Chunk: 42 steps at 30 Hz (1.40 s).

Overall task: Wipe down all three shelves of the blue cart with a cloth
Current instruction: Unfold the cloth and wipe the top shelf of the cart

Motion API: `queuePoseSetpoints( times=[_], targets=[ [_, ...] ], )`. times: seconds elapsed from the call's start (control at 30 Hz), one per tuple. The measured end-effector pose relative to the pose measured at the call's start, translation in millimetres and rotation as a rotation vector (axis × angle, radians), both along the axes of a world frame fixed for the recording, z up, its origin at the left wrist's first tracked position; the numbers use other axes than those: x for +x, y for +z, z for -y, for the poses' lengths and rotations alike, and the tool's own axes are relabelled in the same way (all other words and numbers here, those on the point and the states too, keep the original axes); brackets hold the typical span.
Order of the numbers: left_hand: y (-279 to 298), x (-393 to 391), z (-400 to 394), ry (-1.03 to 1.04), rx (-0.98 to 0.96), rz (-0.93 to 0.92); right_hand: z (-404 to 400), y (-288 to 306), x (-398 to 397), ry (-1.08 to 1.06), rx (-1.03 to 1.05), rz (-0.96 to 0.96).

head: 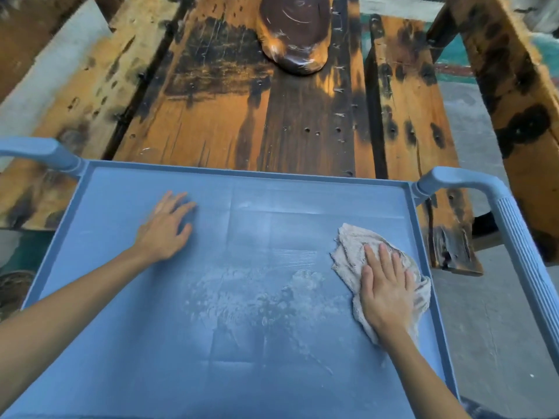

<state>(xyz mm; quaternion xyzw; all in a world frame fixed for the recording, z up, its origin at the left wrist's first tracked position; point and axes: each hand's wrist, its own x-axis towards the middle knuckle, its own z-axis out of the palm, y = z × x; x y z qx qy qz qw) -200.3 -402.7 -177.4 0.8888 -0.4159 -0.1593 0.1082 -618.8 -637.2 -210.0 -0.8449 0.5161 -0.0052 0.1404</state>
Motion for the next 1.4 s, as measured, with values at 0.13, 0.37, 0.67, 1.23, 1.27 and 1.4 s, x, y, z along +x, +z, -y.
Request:
queuePoseSetpoints(
  times=[0.13, 0.37, 0.67, 1.23, 1.27, 1.4],
  targets=[
    [-3, 27, -70, 0.183, 0.096, 0.048, -18, -4, 20, -0.168, 0.011, 0.004],
    [-14, 45, -95, 0.122, 0.168, -0.038, -49, 2, 62, -0.321, 0.075, 0.009],
    [8, 93, -191, 0.581, -0.085, 0.031, -82, 12, 95, -0.365, 0.117, -0.005],
    [-23, 99, -236, 0.529, -0.418, -0.528, -199, -4, 251, -0.302, 0.098, -0.039],
    [-24, 101, -236, 0.529, -0.423, -0.531, -205, -4, 262, -0.284, 0.101, -0.037],
    [-24, 102, -235, 0.535, -0.398, -0.562, -224, -4, 300, -0.232, 0.092, -0.049]
  ],
)
